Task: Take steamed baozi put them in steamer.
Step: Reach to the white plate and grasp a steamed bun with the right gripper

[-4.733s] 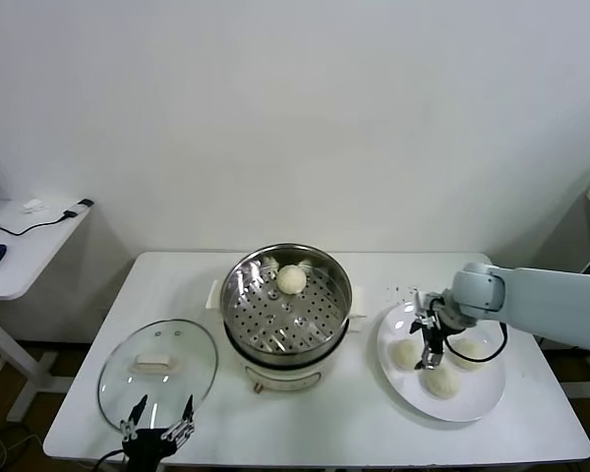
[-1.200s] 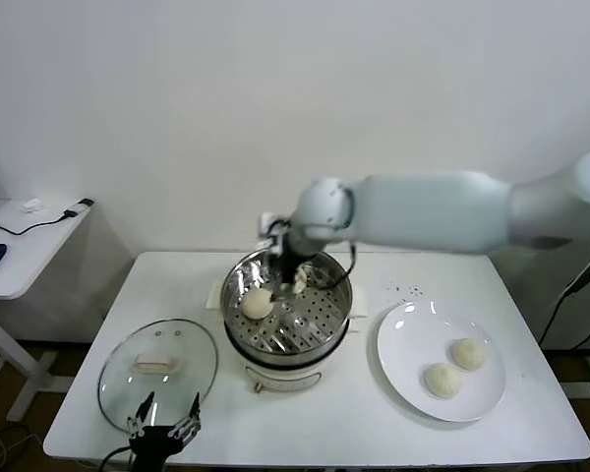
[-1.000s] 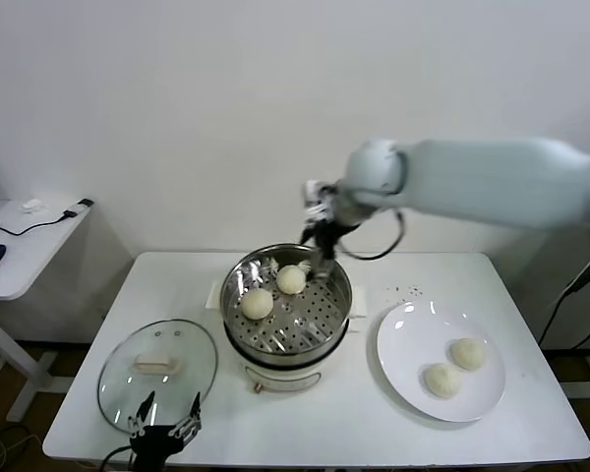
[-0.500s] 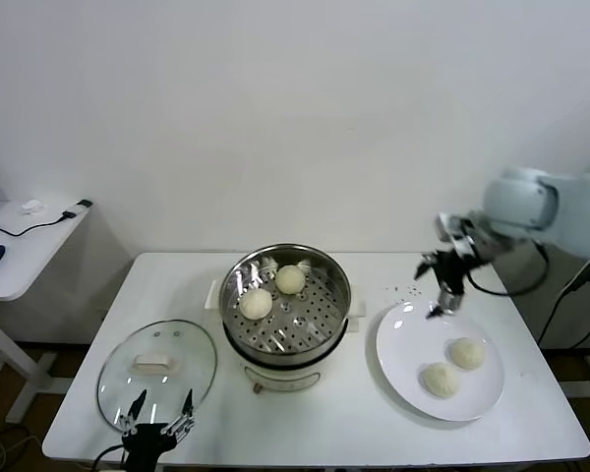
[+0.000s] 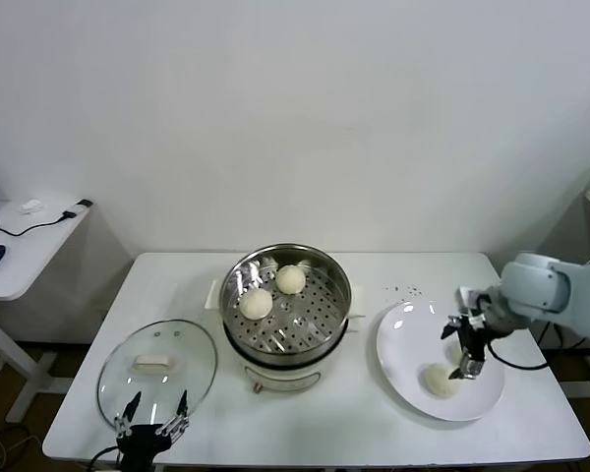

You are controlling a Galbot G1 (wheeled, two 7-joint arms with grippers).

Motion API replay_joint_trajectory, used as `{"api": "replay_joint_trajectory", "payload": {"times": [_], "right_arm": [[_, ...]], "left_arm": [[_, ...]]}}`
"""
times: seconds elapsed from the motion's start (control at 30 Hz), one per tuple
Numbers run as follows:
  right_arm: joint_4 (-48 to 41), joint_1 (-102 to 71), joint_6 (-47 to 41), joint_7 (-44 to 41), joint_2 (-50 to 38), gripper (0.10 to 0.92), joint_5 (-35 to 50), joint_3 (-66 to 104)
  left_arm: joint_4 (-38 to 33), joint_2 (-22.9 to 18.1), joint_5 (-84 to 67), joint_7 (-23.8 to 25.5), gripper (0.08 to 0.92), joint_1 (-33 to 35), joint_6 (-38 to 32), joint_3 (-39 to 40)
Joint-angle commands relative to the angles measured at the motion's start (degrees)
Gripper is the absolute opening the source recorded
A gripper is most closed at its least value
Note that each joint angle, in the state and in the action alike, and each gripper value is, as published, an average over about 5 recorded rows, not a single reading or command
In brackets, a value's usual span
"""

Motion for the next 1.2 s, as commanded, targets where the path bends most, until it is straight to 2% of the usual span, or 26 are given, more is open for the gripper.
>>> {"api": "replay_joint_trajectory", "payload": {"times": [0.03,0.77,1.07,1.2], "right_arm": [[-1.9,-14.0,-3.6,4.2,-1.2,0.823,-3.0,9.7],[-4.1,-16.5,-3.8,4.1,1.6,0.818,-3.7,11.1],[-3.8,-14.1,-2.5,2.1,1.7,0.675,-5.8,9.8],[-4.1,-8.1,1.5,-2.2,1.9,0.658,-9.2,8.0]], "left_arm": [[0.3,0.0,0.1,0.0,0.823,0.1,0.0,0.0],[0.6,-0.1,0.5,0.0,0.823,0.2,0.1,0.6],[0.5,-0.2,0.5,-0.1,0.823,0.3,0.1,1.2],[0.2,-0.2,0.6,-0.1,0.823,0.3,0.2,1.2]]}}
